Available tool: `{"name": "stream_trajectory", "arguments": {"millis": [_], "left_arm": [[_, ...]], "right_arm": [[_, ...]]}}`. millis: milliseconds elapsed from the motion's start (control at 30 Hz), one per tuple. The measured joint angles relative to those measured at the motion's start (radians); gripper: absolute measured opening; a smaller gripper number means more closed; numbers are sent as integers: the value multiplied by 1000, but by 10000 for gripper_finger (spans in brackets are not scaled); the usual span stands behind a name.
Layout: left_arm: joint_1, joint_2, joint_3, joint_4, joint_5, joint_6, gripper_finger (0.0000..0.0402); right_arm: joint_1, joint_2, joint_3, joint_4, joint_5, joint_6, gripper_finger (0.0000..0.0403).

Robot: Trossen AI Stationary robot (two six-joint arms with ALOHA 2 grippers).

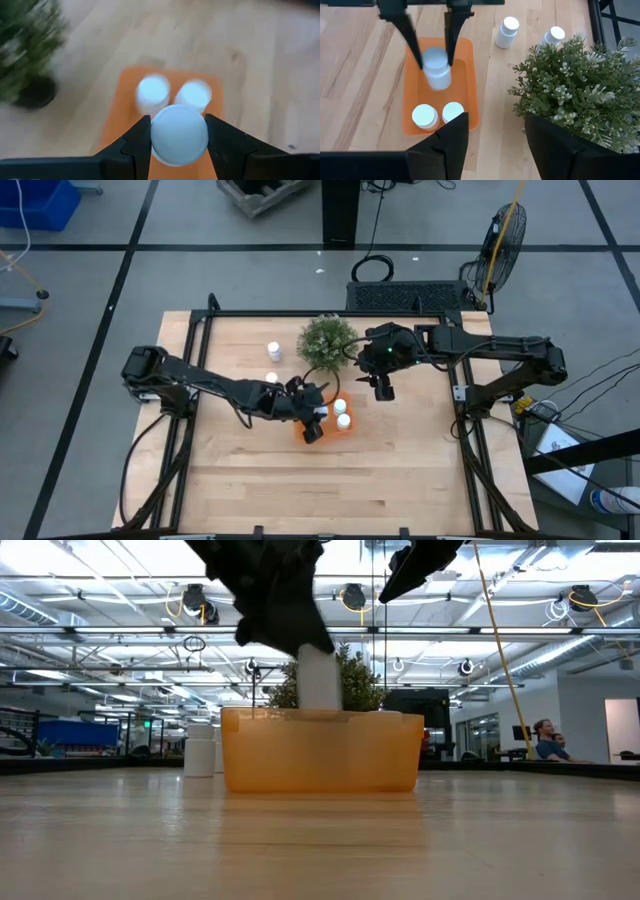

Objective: Pick and place pill bottles into a basket
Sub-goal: Put the bottom right white pill bottle into the orange bin

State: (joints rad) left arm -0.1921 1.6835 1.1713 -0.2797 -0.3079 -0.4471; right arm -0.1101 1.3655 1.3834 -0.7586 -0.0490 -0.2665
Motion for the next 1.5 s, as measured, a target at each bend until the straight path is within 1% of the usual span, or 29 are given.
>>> {"name": "stream_trajectory", "arguments": {"millis": [33,167,400,467,533,600,667,733,800,900,967,1067,1133,1233,1300,1400,1500], "left_arm": [[0,10,1,36,11,-2,160],[-14,47,0,86,20,-4,160],[-32,87,-2,70,18,-28,160],[-35,105,2,94,16,-35,160],[-42,115,-1,75,21,-37,160],[-48,133,1,114,16,-49,160],[-55,136,-1,92,15,-54,160],[-57,153,1,120,13,-60,160],[-58,157,-1,101,22,-60,160],[-58,180,3,131,24,-64,160],[-58,184,-2,114,33,-58,160],[-57,188,0,132,38,-59,162],[-57,189,0,127,39,-57,179],[-56,189,0,127,41,-55,220],[-55,189,0,126,40,-52,239],[-55,182,0,117,39,-45,251],[-53,164,0,108,41,-45,248]], "right_arm": [[0,0,0,0,0,0,187],[0,0,0,0,0,12,187],[0,0,0,0,0,14,187],[0,0,0,-2,0,14,187],[0,0,0,-2,0,13,187],[0,0,0,0,0,12,187],[0,0,0,-3,-1,12,187],[0,0,0,0,-2,12,187],[0,0,0,-2,-3,11,187],[0,0,0,-2,-3,11,187],[0,0,0,-2,-4,12,187],[0,0,0,-2,-4,13,187],[0,0,0,-2,-5,14,187],[0,0,0,-2,-5,12,187],[0,0,0,-2,-5,12,187],[0,0,0,-2,-7,11,187],[0,0,0,-2,-7,11,187]]}}
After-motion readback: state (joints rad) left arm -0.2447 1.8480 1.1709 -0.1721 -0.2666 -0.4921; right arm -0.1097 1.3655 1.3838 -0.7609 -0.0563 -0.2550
